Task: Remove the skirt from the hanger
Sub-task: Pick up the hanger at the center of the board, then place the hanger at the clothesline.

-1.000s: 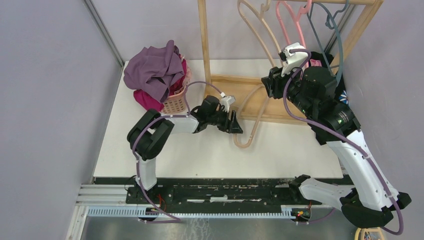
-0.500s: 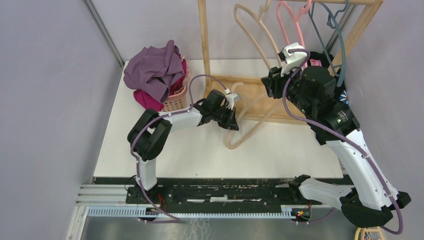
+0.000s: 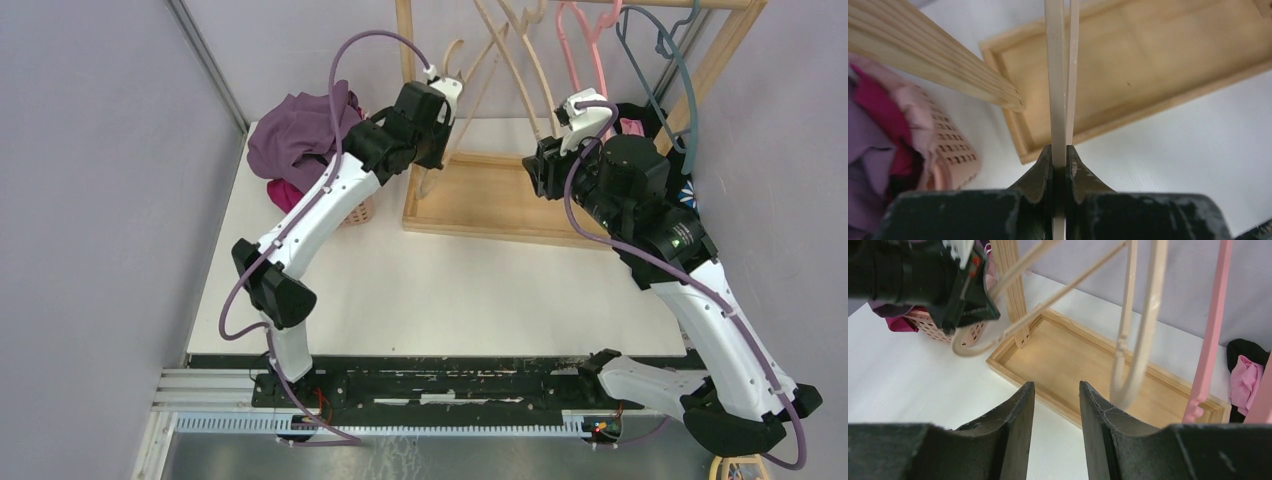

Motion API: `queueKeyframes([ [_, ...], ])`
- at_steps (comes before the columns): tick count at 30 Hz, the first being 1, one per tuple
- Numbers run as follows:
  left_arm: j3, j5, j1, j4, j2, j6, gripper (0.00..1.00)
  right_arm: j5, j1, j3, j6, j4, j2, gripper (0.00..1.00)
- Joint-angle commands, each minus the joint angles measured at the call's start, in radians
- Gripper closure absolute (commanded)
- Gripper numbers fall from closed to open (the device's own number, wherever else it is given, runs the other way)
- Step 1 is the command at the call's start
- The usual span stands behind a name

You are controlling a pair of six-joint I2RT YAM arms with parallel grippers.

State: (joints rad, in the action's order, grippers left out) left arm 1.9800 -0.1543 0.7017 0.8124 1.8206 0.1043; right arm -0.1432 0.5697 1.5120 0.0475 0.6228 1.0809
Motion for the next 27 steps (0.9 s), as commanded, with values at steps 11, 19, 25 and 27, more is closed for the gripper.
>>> queueKeyframes([
  [11,0.396,-0.274,0.001,0.279,0.15,-0.06,0.97,-0.023,0.006,-0.014,-0.019,-0.055,-0.041,0.57],
  [19,0.402,-0.289,0.002,0.261,0.094,-0.056,0.97,-0.018,0.006,-0.022,-0.025,-0.061,-0.034,0.57],
  [25,0.409,-0.314,0.004,0.168,0.038,-0.103,0.97,-0.003,0.006,-0.014,-0.021,-0.069,-0.019,0.57],
  [27,0.432,-0.319,0.003,0.13,0.036,-0.123,0.97,0.002,0.006,-0.009,-0.02,-0.069,-0.014,0.57],
])
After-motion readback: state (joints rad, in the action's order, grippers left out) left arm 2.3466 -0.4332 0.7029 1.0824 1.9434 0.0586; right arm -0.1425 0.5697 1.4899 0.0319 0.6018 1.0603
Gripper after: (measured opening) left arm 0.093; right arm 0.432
